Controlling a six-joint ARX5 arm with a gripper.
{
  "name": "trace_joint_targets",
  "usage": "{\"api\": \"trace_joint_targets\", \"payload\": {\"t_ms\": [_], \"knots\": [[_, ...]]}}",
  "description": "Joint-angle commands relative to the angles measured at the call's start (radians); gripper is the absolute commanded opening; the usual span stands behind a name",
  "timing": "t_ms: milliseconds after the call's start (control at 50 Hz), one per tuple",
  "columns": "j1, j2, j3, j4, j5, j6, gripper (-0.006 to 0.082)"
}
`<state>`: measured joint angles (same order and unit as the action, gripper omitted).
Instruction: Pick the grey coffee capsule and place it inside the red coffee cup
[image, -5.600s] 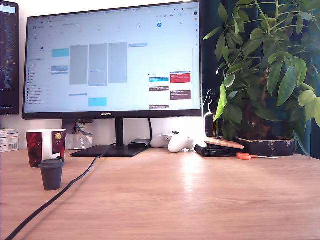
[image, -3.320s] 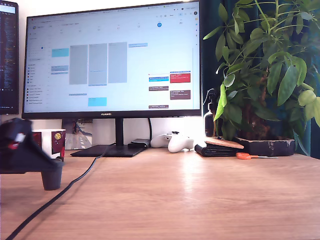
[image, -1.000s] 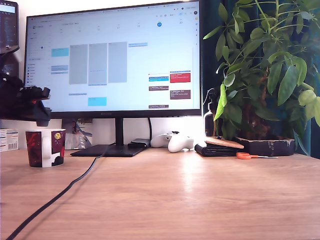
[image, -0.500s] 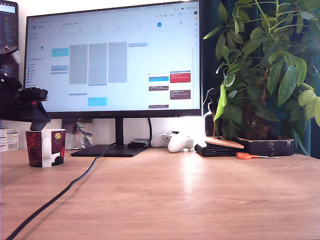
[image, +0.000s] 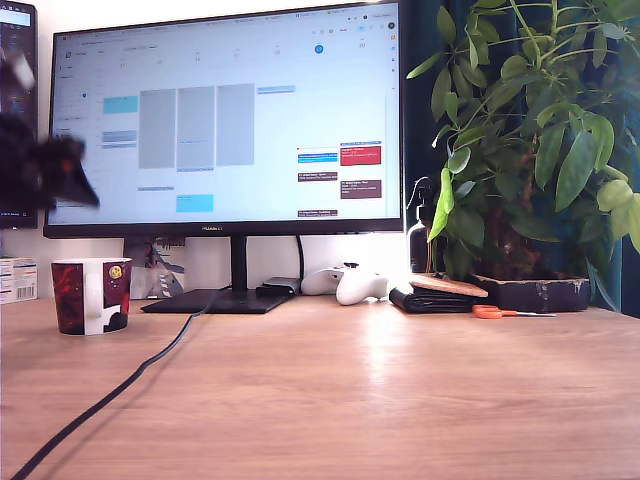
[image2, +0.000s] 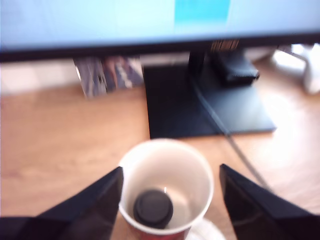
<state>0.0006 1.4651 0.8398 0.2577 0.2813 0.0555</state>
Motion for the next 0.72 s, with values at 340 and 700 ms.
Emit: {"api": "trace_joint_targets", "payload": {"t_ms": [340, 700], "knots": [[-0.001, -0.320, 0.012, -0.309, -0.001, -0.047, -0.0019], [-0.001, -0.500, 0.012, -0.497, -0.002, -0.056, -0.0019]]}}
